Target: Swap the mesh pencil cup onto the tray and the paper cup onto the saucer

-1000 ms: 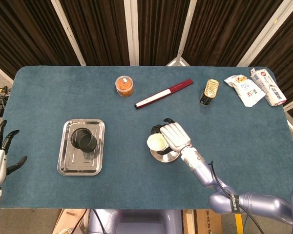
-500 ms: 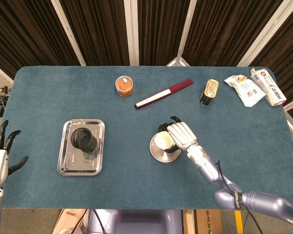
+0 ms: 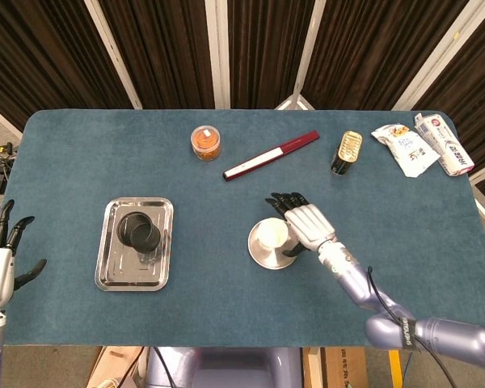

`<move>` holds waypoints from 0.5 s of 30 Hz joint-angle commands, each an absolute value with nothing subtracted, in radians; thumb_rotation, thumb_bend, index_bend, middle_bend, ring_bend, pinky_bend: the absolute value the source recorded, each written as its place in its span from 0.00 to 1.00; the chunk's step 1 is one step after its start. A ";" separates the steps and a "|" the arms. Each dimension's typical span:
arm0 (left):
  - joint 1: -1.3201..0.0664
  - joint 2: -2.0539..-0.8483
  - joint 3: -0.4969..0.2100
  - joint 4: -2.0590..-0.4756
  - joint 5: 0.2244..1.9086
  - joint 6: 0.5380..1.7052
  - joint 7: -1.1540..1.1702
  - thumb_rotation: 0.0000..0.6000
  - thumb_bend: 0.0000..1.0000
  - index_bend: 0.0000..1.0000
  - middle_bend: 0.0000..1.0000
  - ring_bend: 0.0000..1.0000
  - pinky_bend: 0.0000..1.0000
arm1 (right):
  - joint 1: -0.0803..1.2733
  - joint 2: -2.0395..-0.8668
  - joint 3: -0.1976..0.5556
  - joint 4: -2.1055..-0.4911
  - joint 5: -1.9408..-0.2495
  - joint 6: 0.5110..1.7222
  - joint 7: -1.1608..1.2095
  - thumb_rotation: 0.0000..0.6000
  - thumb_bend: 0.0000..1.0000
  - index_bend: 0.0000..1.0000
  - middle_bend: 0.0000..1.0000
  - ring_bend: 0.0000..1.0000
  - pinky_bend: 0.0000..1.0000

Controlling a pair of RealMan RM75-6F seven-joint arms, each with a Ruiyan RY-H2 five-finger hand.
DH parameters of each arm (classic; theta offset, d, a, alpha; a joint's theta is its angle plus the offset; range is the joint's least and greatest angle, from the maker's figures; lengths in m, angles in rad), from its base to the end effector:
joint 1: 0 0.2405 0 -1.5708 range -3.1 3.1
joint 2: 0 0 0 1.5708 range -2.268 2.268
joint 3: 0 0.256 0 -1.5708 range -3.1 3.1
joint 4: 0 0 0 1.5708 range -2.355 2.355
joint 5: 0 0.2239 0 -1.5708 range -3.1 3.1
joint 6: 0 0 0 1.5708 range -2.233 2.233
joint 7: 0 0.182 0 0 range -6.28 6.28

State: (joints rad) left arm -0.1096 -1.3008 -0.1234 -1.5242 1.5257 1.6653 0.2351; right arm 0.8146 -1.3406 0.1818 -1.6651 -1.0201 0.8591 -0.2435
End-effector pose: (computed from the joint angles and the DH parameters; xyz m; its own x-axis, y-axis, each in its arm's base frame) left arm -0.2882 0.2379 0.1379 0.4971 -0.2541 0.8297 0.8586 0.0055 -0.5127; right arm -0.1179 -0.3850 -0.0047 0.3816 -0.3609 0.8510 -0.8921 -0.3849 0.2368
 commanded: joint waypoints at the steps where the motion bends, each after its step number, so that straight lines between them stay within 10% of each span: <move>1: -0.107 -1.291 -0.123 -1.536 1.509 1.650 0.233 1.00 0.09 0.24 0.01 0.00 0.16 | 0.735 -1.239 0.164 -1.751 -1.023 1.005 -0.297 1.00 0.00 0.00 0.00 0.00 0.00; 15: -0.090 -1.217 -0.082 -1.656 1.474 1.576 0.223 1.00 0.09 0.21 0.00 0.00 0.13 | 0.303 -1.210 -0.032 -1.555 -1.304 1.527 -0.184 1.00 0.00 0.00 0.00 0.00 0.00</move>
